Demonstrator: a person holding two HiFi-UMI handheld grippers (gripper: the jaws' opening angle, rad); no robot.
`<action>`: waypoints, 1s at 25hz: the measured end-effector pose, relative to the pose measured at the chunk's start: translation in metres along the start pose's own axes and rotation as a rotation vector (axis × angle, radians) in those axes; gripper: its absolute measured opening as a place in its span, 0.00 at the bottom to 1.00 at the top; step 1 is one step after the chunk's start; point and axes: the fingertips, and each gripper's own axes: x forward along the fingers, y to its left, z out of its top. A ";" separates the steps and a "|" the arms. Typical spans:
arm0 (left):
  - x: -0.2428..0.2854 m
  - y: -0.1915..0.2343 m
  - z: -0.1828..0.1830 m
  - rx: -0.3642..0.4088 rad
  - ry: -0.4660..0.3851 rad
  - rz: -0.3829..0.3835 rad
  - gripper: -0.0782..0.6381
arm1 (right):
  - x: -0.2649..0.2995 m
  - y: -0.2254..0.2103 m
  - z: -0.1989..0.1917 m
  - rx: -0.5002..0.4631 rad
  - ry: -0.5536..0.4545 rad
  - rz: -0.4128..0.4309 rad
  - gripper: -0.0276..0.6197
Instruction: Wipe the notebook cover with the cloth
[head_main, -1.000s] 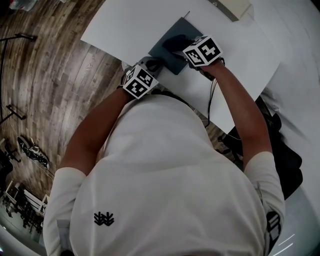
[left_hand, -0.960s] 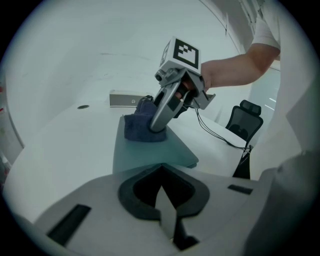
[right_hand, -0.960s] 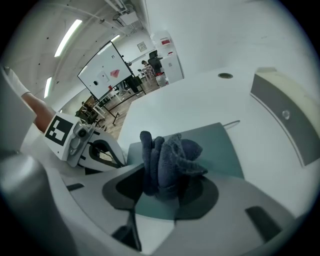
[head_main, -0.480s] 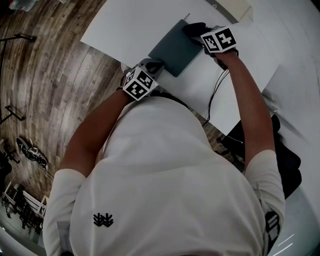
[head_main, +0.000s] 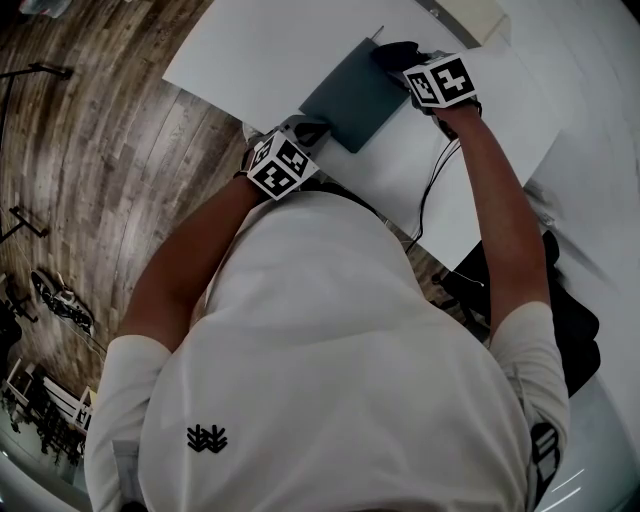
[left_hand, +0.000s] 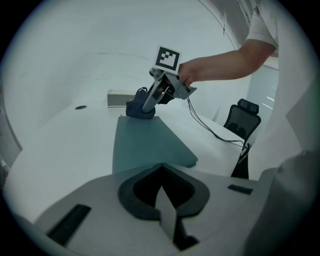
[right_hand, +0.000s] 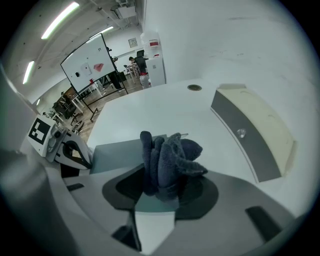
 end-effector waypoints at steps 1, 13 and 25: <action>0.000 0.000 0.000 0.002 0.000 -0.001 0.12 | -0.001 0.007 0.001 -0.007 -0.005 0.013 0.30; 0.003 -0.003 0.002 0.013 0.001 -0.005 0.12 | 0.012 0.143 0.000 -0.167 0.028 0.269 0.30; 0.002 0.000 0.001 0.015 0.000 -0.011 0.12 | 0.034 0.154 0.006 -0.144 0.075 0.324 0.30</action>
